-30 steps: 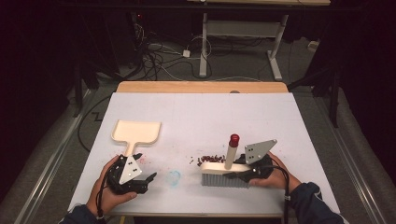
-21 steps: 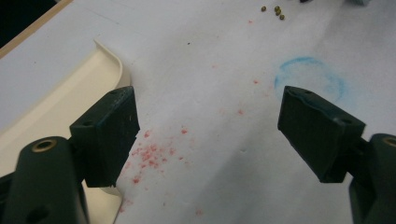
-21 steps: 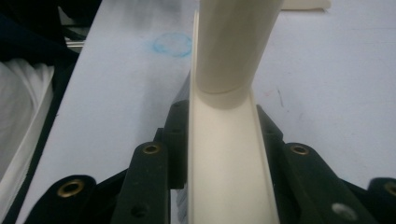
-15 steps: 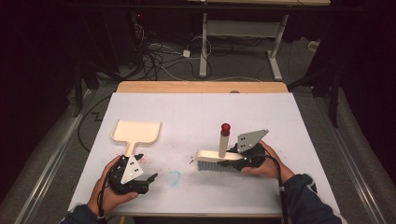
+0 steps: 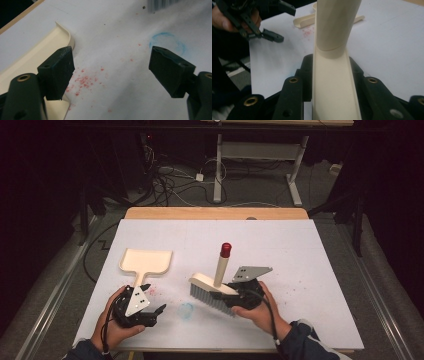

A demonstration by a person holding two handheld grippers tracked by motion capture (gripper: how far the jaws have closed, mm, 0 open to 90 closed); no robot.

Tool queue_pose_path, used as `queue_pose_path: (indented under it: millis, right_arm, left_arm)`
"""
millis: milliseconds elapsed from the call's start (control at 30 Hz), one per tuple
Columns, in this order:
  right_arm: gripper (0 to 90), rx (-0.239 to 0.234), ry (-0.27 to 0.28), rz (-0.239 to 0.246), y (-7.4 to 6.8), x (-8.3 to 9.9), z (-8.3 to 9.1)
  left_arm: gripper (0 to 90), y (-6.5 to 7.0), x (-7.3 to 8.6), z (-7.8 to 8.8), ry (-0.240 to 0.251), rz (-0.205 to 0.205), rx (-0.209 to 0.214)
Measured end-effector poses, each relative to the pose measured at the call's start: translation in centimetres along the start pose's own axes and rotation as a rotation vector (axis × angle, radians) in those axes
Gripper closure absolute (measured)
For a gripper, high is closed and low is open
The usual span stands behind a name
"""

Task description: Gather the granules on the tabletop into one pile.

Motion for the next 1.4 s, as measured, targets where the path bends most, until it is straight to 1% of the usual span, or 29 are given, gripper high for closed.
queue_pose_path:
  millis: [67,100,133,167,200,233,267,300,333,367,433,467,567,733,767,800,833,867,900,933,967,1033,1100,1133,1200,1267,1300,1333,1400]
  right_arm:
    - [67.1,0.011,0.006,-0.011,-1.2,0.0,-1.0]
    - [67.1,0.027,0.006,-0.024,-1.7,0.1,-1.5]
    - [67.1,0.068,0.006,-0.052,-2.1,0.4,-2.5]
    - [67.1,0.068,0.006,-0.052,-2.1,0.4,-2.5]
    - [67.1,0.108,0.001,-0.106,-1.9,0.9,-3.3]
    - [67.2,0.132,-0.009,-0.130,-1.7,1.1,-3.6]
    - [67.1,0.154,0.002,-0.147,-1.3,1.3,-3.7]
    - [67.1,0.154,0.002,-0.147,-1.3,1.3,-3.7]
    - [67.0,0.202,-0.004,-0.169,-0.5,1.5,-3.5]
    - [66.9,0.211,-0.009,-0.196,-0.1,1.6,-3.3]
    - [66.7,0.248,-0.012,-0.223,0.7,1.9,-2.7]
    - [66.7,0.248,-0.012,-0.223,0.7,1.9,-2.7]
    - [66.7,0.268,-0.016,-0.273,1.6,2.4,-1.7]
    - [66.9,0.295,-0.012,-0.308,2.6,2.9,0.0]
    - [66.9,0.301,-0.008,-0.304,2.8,3.0,0.2]
    - [66.8,0.302,-0.009,-0.310,2.9,3.1,0.4]
    - [66.9,0.288,-0.009,-0.327,3.0,3.3,0.8]
    - [66.9,0.288,-0.009,-0.327,3.0,3.3,0.8]
    - [67.0,0.292,-0.010,-0.313,3.0,3.3,1.0]
    - [67.0,0.291,-0.011,-0.322,2.8,3.3,1.2]
    - [67.1,0.283,-0.007,-0.317,2.8,3.2,1.4]
    - [67.1,0.288,0.002,-0.306,2.7,3.0,1.9]
    - [67.2,0.271,0.009,-0.313,2.7,2.9,2.3]
    - [67.2,0.268,0.030,-0.295,2.8,2.6,2.8]
    - [67.1,0.260,0.035,-0.290,2.8,2.5,3.1]
    - [67.1,0.278,0.056,-0.260,2.7,2.1,4.1]
    - [67.1,0.278,0.056,-0.260,2.7,2.1,4.1]
    - [67.1,0.317,0.069,-0.208,2.8,1.9,5.0]
    - [67.1,0.397,0.071,-0.135,2.8,1.8,5.8]
  left_arm:
    - [19.7,0.0,0.0,0.0,0.001,0.000,0.002]
    - [19.7,0.0,0.0,0.0,0.001,0.001,0.001]
    - [19.7,0.0,0.0,0.0,0.001,0.003,0.001]
    - [19.7,0.0,0.0,0.0,0.002,0.004,0.002]
    - [19.7,0.0,0.0,0.0,0.002,0.006,0.003]
    - [19.7,0.0,0.0,0.0,0.003,0.005,0.003]
    - [19.7,0.0,0.0,0.0,0.003,0.003,0.004]
    - [19.7,0.0,0.0,0.0,0.003,0.003,0.004]
    - [19.7,0.1,0.0,0.0,0.002,0.003,0.006]
    - [19.7,0.1,0.1,0.0,0.001,0.003,0.008]
    - [19.7,0.1,0.1,-0.1,-0.001,0.002,0.010]
    - [19.7,0.2,0.1,-0.1,-0.002,0.000,0.012]
    - [19.7,0.3,0.0,-0.2,-0.008,-0.006,0.016]
    - [19.7,0.3,0.0,-0.2,-0.011,-0.006,0.019]
    - [19.7,0.3,0.0,-0.3,-0.011,-0.006,0.020]
    - [19.7,0.3,0.0,-0.3,-0.011,-0.008,0.021]
    - [19.7,0.4,0.0,-0.3,-0.012,-0.009,0.023]
    - [19.7,0.4,0.0,-0.3,-0.013,-0.010,0.023]
    - [19.7,0.4,0.0,-0.3,-0.016,-0.013,0.023]
    - [19.7,0.4,0.0,-0.3,-0.016,-0.014,0.024]
    - [19.7,0.4,0.0,-0.3,-0.016,-0.014,0.024]
    - [19.7,0.4,0.0,-0.3,-0.016,-0.014,0.025]
    - [19.7,0.4,0.0,-0.3,-0.016,-0.015,0.025]
    - [19.7,0.4,0.0,-0.3,-0.016,-0.016,0.025]
    - [19.7,0.4,0.0,-0.2,-0.017,-0.018,0.026]
    - [19.7,0.4,0.0,-0.2,-0.017,-0.020,0.026]
    - [19.7,0.4,0.0,-0.2,-0.017,-0.019,0.026]
    - [19.7,0.4,0.0,-0.2,-0.018,-0.019,0.026]
    - [19.7,0.4,0.0,-0.2,-0.019,-0.019,0.025]
Point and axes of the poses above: each handheld gripper's, and its own axes: z roughly backward along the jaws, x roughly out of its underside, y roughly to its right, the point moved 2 cm from there along -z, roughly forward along the jaws, and after that the axes turned 1 degree about y, right-handed, at the moved point
